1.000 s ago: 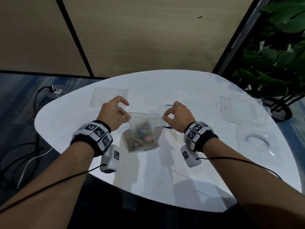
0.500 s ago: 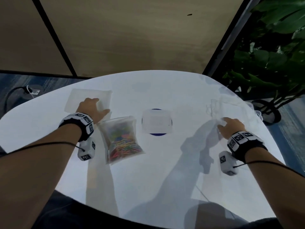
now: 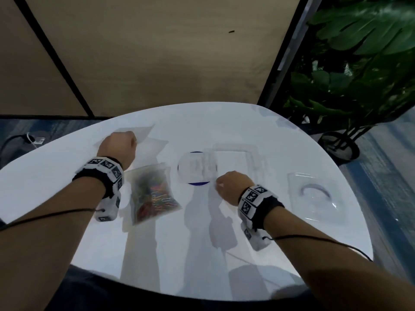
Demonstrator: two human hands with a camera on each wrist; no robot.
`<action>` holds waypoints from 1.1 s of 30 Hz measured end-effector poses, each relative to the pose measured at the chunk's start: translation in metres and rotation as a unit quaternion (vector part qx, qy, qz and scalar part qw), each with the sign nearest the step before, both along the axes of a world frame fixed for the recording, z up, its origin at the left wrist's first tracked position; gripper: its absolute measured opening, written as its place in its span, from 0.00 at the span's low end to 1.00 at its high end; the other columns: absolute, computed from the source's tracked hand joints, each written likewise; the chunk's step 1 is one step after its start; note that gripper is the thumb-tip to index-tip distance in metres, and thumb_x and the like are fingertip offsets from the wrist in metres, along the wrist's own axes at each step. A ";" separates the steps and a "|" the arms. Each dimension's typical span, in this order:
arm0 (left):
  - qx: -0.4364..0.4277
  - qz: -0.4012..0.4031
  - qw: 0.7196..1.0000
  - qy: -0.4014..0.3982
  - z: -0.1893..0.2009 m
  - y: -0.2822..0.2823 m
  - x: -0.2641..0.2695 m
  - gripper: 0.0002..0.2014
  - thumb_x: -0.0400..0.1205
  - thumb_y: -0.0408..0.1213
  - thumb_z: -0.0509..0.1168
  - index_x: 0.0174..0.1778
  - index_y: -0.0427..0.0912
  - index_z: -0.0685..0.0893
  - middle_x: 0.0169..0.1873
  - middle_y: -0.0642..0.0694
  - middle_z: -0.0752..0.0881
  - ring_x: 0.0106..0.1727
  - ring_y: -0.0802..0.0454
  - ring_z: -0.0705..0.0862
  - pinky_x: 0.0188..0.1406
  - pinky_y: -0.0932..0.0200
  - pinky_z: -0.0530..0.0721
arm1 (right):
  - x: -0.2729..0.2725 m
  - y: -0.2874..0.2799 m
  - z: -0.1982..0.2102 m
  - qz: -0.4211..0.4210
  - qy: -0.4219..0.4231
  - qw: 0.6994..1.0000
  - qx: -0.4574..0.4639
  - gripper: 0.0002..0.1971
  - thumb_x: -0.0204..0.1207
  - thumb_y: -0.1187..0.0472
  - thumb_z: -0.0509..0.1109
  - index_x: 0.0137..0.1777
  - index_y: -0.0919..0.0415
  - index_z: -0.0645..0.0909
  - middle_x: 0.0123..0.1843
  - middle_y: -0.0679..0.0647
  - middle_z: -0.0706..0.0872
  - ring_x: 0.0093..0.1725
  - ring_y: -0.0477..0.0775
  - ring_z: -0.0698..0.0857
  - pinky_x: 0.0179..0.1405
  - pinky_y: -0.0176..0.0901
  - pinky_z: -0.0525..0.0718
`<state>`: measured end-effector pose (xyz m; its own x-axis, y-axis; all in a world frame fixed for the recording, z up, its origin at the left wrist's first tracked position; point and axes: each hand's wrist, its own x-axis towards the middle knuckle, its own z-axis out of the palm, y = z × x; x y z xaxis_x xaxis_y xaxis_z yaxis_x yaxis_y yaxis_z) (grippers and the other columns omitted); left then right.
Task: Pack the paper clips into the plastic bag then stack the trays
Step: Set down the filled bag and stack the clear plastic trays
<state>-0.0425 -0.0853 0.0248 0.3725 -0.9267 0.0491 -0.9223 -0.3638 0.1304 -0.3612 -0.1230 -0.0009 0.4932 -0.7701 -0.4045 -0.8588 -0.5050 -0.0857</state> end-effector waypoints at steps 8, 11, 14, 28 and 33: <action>-0.018 -0.215 0.970 0.113 0.053 0.011 -0.133 0.09 0.90 0.40 0.53 0.59 0.46 0.77 0.40 0.40 0.87 0.40 0.37 0.84 0.43 0.43 0.85 | -0.062 0.013 0.054 -0.093 -0.277 0.954 0.071 0.11 0.80 0.52 0.68 0.54 0.53 0.91 0.52 0.48 0.92 0.52 0.48 0.88 0.53 0.37 0.82; 0.046 -0.278 0.953 0.116 0.041 0.014 -0.173 0.09 0.91 0.40 0.52 0.60 0.43 0.76 0.44 0.40 0.87 0.42 0.39 0.84 0.44 0.46 0.83 | -0.118 -0.009 0.053 -0.190 -0.240 0.951 -0.034 0.10 0.80 0.55 0.69 0.51 0.55 0.91 0.51 0.52 0.92 0.53 0.53 0.89 0.54 0.40 0.82; 0.103 -0.286 0.944 0.127 0.021 0.016 -0.190 0.08 0.90 0.39 0.51 0.58 0.42 0.74 0.45 0.39 0.87 0.44 0.38 0.84 0.46 0.46 0.84 | -0.170 -0.027 0.031 -0.323 -0.124 0.934 -0.088 0.13 0.78 0.51 0.69 0.58 0.52 0.88 0.63 0.62 0.83 0.62 0.65 0.83 0.63 0.51 0.82; 0.112 -0.207 0.940 0.246 -0.030 -0.016 -0.178 0.21 0.87 0.31 0.56 0.75 0.53 0.74 0.45 0.40 0.87 0.44 0.42 0.85 0.50 0.52 0.85 | -0.225 -0.037 -0.020 -0.544 0.007 0.838 0.043 0.78 0.34 0.26 0.79 0.83 0.55 0.46 0.76 0.67 0.70 0.72 0.73 0.74 0.67 0.68 0.77; 0.169 -0.259 0.948 0.071 -0.044 -0.023 -0.186 0.20 0.86 0.33 0.56 0.73 0.52 0.80 0.67 0.44 0.78 0.67 0.43 0.77 0.69 0.52 0.72 | -0.214 -0.043 0.005 -0.531 -0.063 0.844 -0.024 0.60 0.53 0.34 0.83 0.80 0.61 0.58 0.72 0.68 0.76 0.70 0.71 0.77 0.66 0.64 0.79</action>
